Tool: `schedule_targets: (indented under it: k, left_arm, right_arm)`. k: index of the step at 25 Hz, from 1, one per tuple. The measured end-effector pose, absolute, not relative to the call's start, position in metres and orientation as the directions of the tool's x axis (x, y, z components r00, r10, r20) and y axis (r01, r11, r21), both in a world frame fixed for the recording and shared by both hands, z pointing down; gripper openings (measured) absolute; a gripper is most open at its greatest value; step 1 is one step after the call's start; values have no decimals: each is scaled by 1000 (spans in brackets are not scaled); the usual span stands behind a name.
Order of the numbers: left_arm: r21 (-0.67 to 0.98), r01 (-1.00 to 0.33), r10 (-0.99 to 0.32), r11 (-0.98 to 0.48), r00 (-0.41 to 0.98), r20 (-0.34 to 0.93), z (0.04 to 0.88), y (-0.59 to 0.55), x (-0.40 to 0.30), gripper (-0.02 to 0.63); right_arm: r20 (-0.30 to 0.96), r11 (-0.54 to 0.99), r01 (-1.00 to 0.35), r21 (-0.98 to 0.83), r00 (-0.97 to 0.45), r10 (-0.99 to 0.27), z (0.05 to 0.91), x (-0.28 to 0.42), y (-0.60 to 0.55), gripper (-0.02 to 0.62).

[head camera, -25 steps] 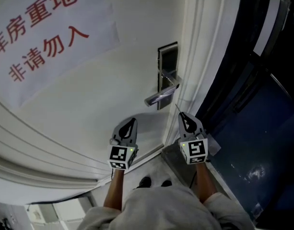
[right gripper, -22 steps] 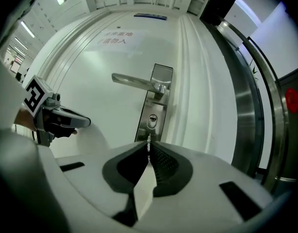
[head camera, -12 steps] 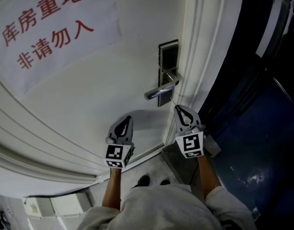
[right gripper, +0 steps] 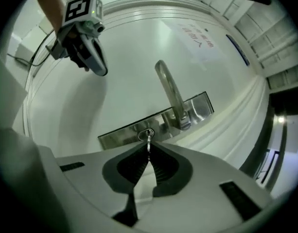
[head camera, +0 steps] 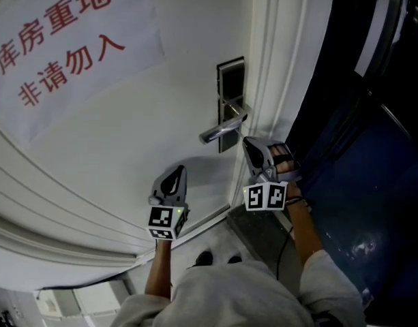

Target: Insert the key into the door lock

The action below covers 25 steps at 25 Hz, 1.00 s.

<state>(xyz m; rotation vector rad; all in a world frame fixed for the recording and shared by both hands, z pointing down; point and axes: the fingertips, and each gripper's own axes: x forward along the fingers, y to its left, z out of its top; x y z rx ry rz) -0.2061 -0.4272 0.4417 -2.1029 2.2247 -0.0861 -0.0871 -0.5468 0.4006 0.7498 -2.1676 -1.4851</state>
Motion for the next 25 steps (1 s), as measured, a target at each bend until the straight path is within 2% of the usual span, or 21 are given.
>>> schedule_targets:
  k: [6, 25]
  left_arm:
    - [-89, -994, -998, 56, -55, -20, 443, -428, -208, 17]
    - [-71, -997, -999, 43, -43, -3, 451, -432, -211, 17]
  right_arm:
    - [18, 158, -109, 981, -767, -641, 401, -93, -550, 29]
    - [51, 119, -34, 992, -763, -644, 406, -106, -558, 29]
